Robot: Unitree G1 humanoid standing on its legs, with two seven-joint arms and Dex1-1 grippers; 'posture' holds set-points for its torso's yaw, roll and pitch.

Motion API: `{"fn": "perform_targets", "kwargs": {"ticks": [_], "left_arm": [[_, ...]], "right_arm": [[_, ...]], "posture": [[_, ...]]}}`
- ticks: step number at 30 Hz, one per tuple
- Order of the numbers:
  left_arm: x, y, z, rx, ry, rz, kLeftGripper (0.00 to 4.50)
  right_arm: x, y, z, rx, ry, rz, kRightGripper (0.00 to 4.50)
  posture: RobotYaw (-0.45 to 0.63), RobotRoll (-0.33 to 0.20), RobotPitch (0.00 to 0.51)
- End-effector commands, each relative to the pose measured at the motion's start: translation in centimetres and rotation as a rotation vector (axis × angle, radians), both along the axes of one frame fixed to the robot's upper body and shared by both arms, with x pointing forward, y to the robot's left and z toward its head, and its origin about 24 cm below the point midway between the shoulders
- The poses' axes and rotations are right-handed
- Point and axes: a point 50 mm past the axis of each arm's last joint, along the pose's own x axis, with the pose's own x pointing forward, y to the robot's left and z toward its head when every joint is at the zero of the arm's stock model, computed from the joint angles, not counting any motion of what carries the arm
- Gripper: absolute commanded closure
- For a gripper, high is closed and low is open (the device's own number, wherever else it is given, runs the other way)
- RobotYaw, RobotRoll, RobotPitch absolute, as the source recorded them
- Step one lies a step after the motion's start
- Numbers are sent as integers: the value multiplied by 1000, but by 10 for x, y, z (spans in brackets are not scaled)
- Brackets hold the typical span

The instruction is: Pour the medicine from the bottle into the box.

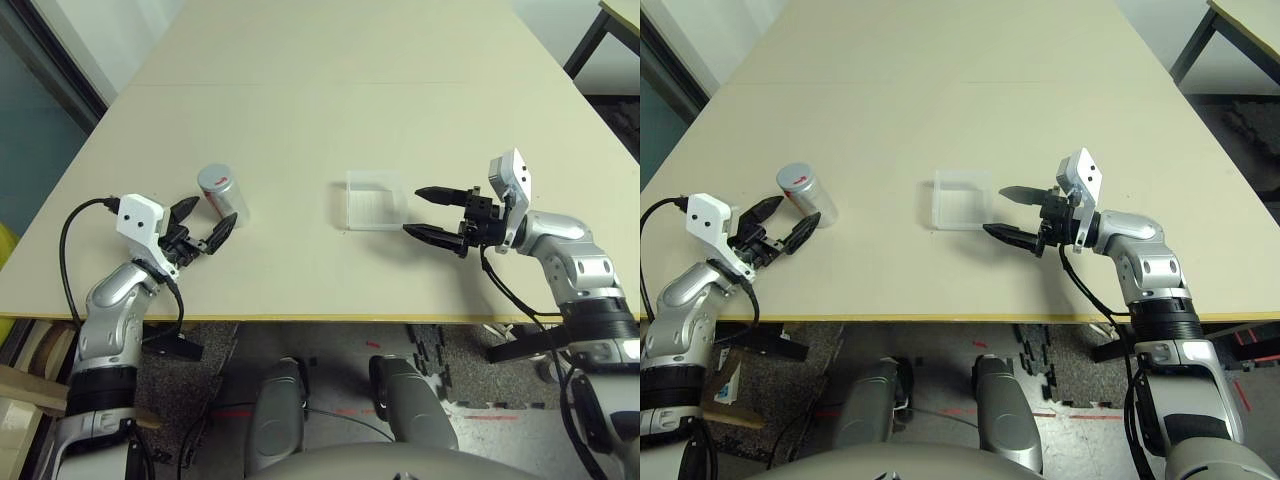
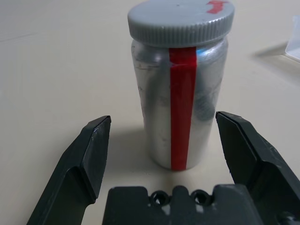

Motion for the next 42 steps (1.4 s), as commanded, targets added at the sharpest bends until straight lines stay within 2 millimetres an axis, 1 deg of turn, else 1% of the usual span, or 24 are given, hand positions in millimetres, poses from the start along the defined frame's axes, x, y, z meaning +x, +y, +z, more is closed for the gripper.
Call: {"fn": "perform_targets", "kwargs": {"ticks": [1,10,16,30,36,39,40,42], "left_arm": [[3,-4,-8,12,16,-18,14],[22,-11,-11,-10,4,-17,14],[32,-19,-11,-20,-5,-33,14],[51,-30,-9,-46,-16,-32,14],[55,-34,-9,-47,-16,-46,14],[56,-34,-9,-51,-15,-47,585],[56,-34,-9,-50,-13,-51,865],[56,-35,-10,-50,-9,-56,1740]], "right_arm": [[-3,1,1,5,-7,2,0],[-5,0,2,5,-9,-6,0],[-6,0,3,3,-10,-9,0],[-7,0,3,0,-14,-18,0],[-8,0,3,0,-13,-18,0],[-8,1,3,1,-13,-16,0],[-8,1,3,1,-12,-16,0],[-8,1,3,1,-12,-17,0]], "posture": [[-92,0,142],[-106,0,133],[-117,0,127],[-132,0,123],[-133,0,125],[-135,0,127],[-135,0,127],[-135,0,128]]}}
